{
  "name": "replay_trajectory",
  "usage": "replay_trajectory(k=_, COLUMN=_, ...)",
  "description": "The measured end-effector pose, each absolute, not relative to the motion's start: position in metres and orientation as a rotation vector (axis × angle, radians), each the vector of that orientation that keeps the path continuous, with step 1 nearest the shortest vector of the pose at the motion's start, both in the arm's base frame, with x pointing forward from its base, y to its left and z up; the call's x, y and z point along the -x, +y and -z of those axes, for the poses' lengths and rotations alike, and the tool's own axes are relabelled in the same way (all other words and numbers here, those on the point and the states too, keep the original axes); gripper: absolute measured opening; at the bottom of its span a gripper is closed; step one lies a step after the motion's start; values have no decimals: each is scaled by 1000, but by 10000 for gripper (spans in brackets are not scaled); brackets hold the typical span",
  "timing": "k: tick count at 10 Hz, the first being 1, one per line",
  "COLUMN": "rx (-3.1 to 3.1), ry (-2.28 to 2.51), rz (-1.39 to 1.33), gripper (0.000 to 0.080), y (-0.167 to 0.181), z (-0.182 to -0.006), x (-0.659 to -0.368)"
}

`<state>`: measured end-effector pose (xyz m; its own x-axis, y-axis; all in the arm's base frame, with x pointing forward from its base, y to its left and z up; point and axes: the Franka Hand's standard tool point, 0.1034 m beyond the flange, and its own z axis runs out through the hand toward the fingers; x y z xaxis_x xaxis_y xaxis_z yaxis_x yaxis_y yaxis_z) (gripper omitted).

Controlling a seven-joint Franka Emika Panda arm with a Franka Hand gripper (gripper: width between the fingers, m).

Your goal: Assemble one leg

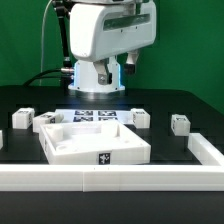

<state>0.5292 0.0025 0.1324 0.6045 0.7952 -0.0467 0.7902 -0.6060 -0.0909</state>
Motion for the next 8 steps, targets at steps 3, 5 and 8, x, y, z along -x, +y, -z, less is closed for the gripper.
replay_trajectory(k=3, rx=2745, ry=-1380, rz=-136, gripper=649, y=2, z=-133, x=-529)
replay_trajectory(k=5, rx=2745, ry=-1382, rz=-138, gripper=649, y=2, z=-132, x=-528)
replay_trajectory(k=8, rx=2555, ry=-1714, rz=-98, gripper=649, y=-5, z=-120, x=-514)
